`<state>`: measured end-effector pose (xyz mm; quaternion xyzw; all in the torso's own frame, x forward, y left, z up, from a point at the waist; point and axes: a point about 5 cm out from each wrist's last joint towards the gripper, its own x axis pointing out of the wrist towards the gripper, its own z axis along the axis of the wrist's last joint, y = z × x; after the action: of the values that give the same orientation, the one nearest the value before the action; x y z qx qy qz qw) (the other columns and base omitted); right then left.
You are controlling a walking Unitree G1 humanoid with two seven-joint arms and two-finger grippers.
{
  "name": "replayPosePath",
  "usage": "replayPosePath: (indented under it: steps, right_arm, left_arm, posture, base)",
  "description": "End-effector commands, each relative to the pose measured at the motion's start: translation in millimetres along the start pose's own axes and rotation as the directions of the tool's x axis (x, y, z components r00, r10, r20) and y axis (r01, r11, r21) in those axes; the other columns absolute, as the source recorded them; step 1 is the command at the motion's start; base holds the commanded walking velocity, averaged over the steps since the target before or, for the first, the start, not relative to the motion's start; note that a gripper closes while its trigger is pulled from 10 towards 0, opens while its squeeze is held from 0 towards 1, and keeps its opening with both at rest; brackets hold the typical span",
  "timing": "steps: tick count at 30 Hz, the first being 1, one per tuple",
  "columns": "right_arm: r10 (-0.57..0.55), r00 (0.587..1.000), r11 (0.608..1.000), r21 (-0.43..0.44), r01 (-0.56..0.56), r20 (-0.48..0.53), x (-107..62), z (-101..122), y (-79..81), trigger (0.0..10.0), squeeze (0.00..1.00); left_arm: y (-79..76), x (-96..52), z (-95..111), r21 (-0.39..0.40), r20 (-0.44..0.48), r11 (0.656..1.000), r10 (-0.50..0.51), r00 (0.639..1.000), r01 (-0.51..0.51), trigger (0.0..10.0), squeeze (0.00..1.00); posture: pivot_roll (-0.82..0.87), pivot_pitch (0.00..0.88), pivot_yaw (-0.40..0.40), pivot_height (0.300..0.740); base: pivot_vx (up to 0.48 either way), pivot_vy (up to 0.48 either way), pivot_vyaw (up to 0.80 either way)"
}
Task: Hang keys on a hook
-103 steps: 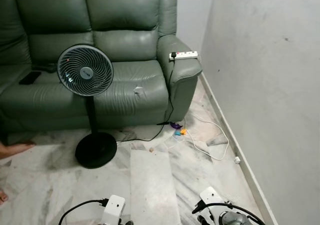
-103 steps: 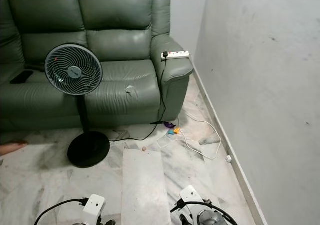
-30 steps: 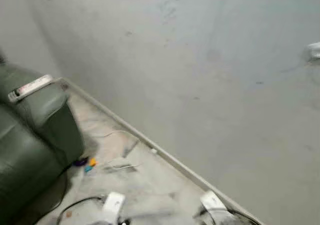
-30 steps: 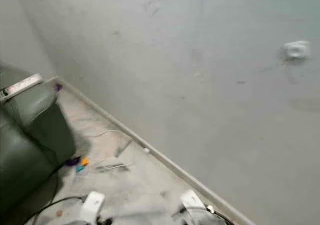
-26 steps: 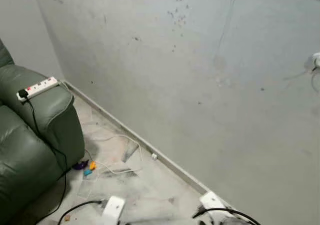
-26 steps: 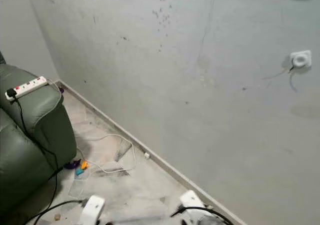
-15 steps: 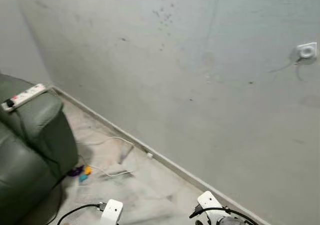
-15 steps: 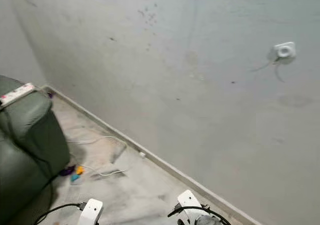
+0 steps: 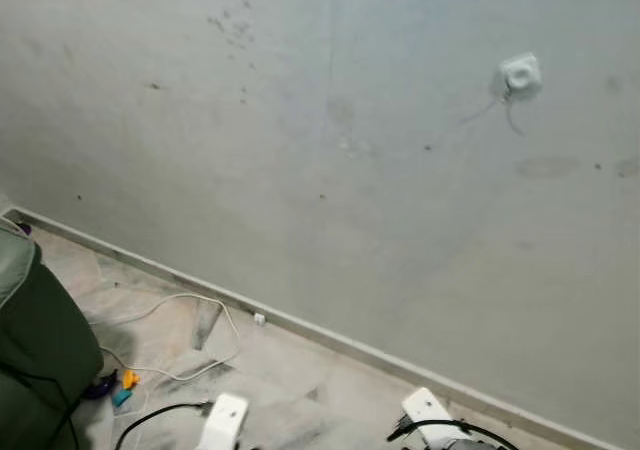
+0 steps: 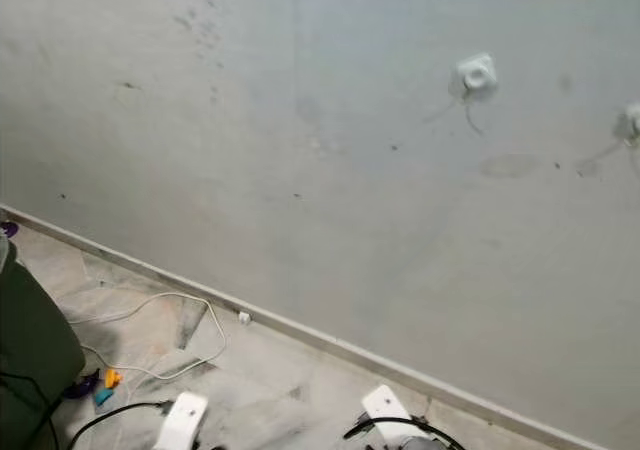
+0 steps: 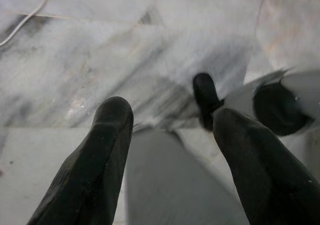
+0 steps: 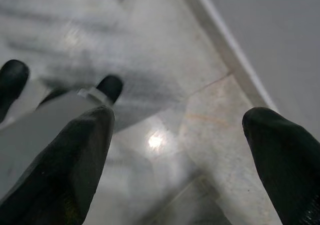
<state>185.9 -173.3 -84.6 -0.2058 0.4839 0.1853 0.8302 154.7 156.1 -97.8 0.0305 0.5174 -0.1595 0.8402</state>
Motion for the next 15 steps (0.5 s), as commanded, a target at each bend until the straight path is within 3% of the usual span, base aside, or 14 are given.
replayPosePath:
  steps: [1, 15]
  right_arm:
    - [0.011, 1.000, 1.000, 0.005, -0.011, 0.002, 0.8, -0.6, 6.7, 10.0, 0.00]
    - [0.007, 1.000, 1.000, 0.005, -0.007, 0.004, 1.0, 1.1, 5.6, 10.0, 0.00]
  left_arm:
    - [5.6, -2.0, -6.1, 0.006, -0.032, 1.000, 0.018, 0.999, -0.018, 10.0, 0.00]
    - [7.6, -2.3, -5.8, 0.024, -0.030, 0.999, 0.047, 0.998, -0.046, 10.0, 0.00]
  posture:
    - [0.07, 0.000, -0.022, 0.740]
    - [0.07, 0.000, -0.020, 0.740]
  base:
    - [0.000, 0.000, -0.77]
    - [0.000, 0.000, -0.77]
